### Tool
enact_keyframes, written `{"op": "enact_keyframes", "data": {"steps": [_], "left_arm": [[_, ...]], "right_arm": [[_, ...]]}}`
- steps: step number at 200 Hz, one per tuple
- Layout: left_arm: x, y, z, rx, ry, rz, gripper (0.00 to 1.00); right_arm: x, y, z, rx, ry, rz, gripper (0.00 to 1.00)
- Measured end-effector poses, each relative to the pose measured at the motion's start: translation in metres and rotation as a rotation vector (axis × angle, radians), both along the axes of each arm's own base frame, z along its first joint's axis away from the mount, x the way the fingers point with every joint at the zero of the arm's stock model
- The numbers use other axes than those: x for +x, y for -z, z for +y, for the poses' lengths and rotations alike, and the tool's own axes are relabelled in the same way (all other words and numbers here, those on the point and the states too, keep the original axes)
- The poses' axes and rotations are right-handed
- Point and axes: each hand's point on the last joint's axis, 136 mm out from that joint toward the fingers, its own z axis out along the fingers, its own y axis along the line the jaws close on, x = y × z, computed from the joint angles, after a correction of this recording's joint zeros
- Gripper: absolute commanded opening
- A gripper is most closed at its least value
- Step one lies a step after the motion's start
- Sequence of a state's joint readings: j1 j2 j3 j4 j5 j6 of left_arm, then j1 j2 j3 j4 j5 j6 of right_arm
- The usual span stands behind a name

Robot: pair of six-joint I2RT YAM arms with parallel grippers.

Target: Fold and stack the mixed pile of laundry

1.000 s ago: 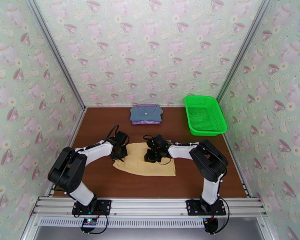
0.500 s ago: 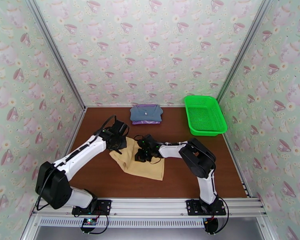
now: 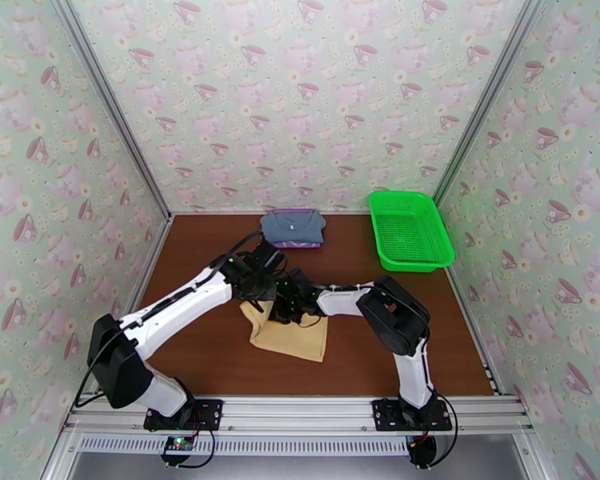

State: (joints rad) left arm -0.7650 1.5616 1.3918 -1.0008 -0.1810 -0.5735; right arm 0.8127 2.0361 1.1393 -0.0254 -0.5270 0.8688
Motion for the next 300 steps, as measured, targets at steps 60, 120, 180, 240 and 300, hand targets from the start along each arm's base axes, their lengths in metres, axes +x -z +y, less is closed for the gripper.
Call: {"op": "enact_keyframes", "data": {"steps": [60, 120, 180, 240, 300], "left_arm": [[0.003, 0.021, 0.001, 0.098, -0.014, 0.024, 0.0], [0.013, 0.015, 0.011, 0.147, -0.03, 0.008, 0.0], [0.021, 0.017, -0.006, 0.154, 0.0, 0.009, 0.0], [0.018, 0.021, -0.044, 0.165, 0.069, 0.013, 0.0], [0.011, 0.028, -0.086, 0.175, 0.137, 0.016, 0.0]], "right_arm": [[-0.001, -0.01, -0.029, -0.127, 0.027, -0.081, 0.35], [-0.02, -0.085, -0.124, -0.244, 0.119, -0.289, 0.66], [-0.034, -0.032, -0.238, -0.394, 0.342, -0.175, 0.55], [-0.021, -0.003, -0.218, -0.322, 0.351, -0.126, 0.29], [-0.012, -0.002, -0.208, -0.255, 0.364, -0.159, 0.29]]}}
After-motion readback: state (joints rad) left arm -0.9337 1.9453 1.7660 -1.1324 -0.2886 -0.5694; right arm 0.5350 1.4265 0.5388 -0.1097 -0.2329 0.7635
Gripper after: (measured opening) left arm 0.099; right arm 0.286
